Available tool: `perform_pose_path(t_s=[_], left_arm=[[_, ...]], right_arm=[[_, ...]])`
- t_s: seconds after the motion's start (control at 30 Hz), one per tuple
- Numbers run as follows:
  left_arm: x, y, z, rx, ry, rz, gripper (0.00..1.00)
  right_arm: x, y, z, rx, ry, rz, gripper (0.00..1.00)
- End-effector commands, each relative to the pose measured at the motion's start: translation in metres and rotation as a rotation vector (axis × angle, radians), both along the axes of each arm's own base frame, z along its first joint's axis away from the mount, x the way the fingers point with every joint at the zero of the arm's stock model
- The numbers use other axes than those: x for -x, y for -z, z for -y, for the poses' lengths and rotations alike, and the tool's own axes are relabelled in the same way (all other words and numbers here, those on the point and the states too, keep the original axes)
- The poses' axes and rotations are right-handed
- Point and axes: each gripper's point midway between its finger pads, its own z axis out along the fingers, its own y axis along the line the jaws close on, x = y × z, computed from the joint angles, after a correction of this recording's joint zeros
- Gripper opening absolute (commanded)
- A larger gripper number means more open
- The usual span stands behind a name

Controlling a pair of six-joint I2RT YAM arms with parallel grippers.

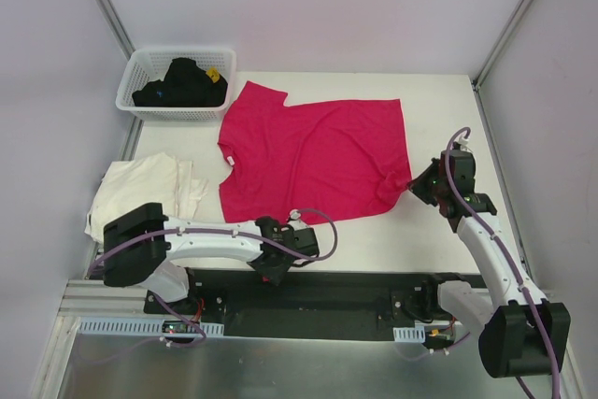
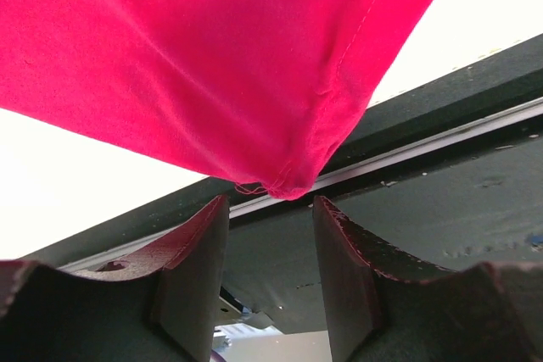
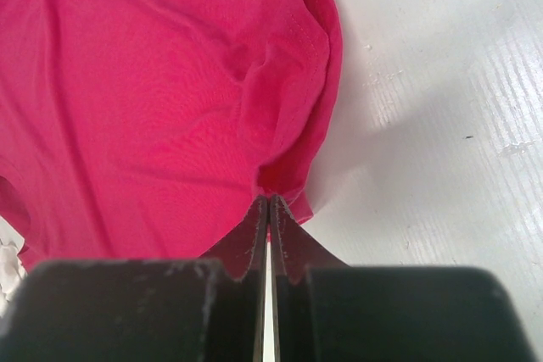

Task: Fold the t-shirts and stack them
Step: Grap the side of the flattened tshirt closest away from the robot with both arms

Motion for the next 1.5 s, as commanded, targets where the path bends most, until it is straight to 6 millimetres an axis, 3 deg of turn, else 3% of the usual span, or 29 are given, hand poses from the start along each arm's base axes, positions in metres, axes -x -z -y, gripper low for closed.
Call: perform_pose_path(t_s=[0.0, 0.63, 1.3, 1.47], left_arm=[[-0.005, 0.0, -0.01, -0.089, -0.005, 0.064, 0.43], [-0.01, 0.001, 0.007, -0.121, 0.037, 0.105, 0.41], [-0.006, 0.009, -0.002, -0.152, 0.005, 0.114, 0.38], [-0.005, 0.012, -0.004, -0.172, 0.01, 0.118, 0.28]], right_arm=[[-0.005, -0.007, 0.001, -0.004, -0.006, 0.037, 0.01], [-0.005, -0.004, 0.003, -0.01, -0.01, 0.034, 0.01], [-0.001, -0.005, 0.008, -0.012, -0.002, 0.05, 0.01], [0.0, -0.002, 0.009, -0.011, 0.0, 0.038, 0.01]])
